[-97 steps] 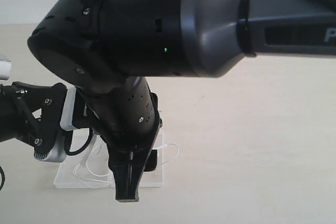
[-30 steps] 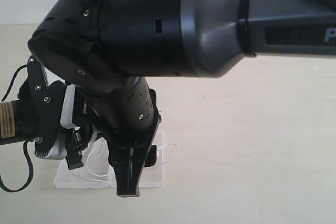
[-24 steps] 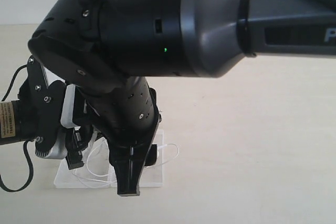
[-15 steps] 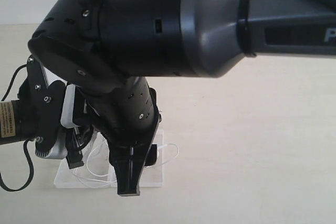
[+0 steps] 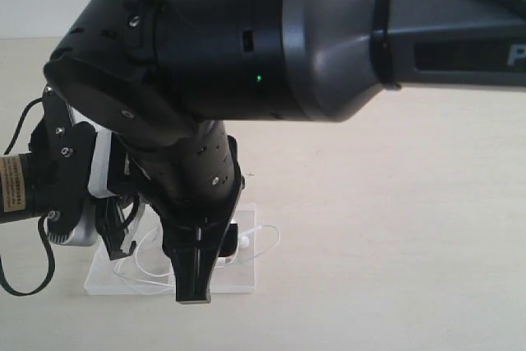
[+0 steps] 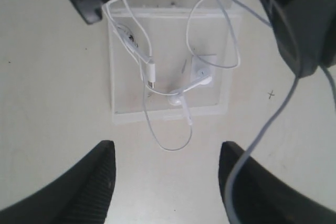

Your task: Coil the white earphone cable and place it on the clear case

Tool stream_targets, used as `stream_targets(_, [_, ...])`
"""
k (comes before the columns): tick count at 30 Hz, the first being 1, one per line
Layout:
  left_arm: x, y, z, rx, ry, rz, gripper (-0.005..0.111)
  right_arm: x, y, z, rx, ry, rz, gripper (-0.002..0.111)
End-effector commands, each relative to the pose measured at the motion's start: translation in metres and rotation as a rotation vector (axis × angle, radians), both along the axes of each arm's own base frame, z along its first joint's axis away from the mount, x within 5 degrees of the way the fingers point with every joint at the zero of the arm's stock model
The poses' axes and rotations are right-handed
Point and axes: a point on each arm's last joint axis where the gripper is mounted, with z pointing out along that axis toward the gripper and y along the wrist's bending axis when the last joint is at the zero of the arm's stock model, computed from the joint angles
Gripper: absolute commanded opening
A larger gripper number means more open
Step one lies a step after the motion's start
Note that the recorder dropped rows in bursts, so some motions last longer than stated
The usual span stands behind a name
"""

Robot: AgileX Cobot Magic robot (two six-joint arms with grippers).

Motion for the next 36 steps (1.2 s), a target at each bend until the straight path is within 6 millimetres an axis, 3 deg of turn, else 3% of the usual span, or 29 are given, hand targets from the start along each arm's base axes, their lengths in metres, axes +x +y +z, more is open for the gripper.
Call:
stream_targets(1, [0.001,-0.001,0.0,0.0,0.008,0.003,0.011,0.005,0.0,0.001,0.003,-0.043,0.002,0.055])
stream_targets(6, [0.003,-0.001,0.001,-0.004,0.017,0.013,0.01,0.006,0.0,0.002,0.018,-0.057,-0.049,0.056])
stream_targets(11, [0.003,-0.001,0.001,-0.003,0.022,0.016,0.0,0.007,-0.001,0.002,0.01,-0.077,-0.08,0.073])
stream_targets(15, [0.003,-0.001,0.001,-0.013,0.036,0.022,0.0,0.012,-0.002,0.0,-0.008,-0.122,-0.099,0.076])
stream_targets(21, [0.002,0.001,0.005,0.016,0.028,0.029,0.0,0.024,-0.004,-0.023,-0.111,-0.233,-0.244,0.076])
stream_targets(24, [0.0,0.001,0.005,0.044,0.046,0.02,0.0,0.033,-0.005,-0.017,-0.079,-0.36,-0.329,0.076])
stream_targets(28, [0.0,0.001,0.005,0.051,0.049,0.013,0.0,0.033,-0.001,-0.01,0.054,-0.37,-0.404,0.076])
stream_targets(36, [-0.002,0.002,0.002,0.075,0.08,0.011,0.0,0.026,-0.004,0.036,0.288,-0.355,-0.445,0.076])
